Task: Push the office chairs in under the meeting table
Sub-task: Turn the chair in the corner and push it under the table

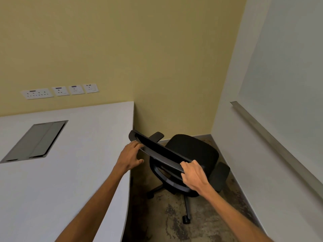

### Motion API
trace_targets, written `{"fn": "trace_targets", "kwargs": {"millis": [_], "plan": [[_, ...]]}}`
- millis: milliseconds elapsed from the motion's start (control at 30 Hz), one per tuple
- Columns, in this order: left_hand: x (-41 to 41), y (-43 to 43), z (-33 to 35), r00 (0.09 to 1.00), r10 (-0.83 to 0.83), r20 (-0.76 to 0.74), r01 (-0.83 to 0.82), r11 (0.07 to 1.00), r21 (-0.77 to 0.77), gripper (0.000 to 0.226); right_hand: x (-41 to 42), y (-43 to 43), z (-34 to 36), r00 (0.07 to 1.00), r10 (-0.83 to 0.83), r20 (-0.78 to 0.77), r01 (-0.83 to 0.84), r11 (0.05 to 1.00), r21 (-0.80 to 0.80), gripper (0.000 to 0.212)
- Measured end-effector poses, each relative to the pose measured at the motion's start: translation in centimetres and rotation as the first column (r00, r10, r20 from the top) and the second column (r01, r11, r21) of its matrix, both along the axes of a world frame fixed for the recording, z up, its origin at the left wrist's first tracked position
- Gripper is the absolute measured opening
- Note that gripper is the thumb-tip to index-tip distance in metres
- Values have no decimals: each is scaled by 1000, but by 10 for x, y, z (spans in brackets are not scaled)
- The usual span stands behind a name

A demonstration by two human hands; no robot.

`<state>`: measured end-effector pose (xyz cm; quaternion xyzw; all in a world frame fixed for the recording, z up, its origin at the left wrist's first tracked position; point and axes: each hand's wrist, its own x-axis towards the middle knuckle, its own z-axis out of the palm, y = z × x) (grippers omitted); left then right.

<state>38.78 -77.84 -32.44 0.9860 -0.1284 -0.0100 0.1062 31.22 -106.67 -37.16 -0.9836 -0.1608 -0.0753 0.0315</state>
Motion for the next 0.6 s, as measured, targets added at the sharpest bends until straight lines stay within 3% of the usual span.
{"fn": "trace_targets", "kwargs": {"millis": [167, 333, 600], "plan": [[-5, -31, -9, 987, -158, -8, 157, 986, -49, 46, -7, -52, 7, 975, -200, -100, 193, 979, -72, 21], [-10, -69, -14, 949, -299, -97, 301, 954, 5, 24, -8, -102, 20, 935, -306, -176, 279, 946, -162, 22], [-6, -112, -21, 926, -329, -185, 362, 913, 187, 24, 8, -146, 20, 935, -306, -179, 274, 944, -183, 22]]}}
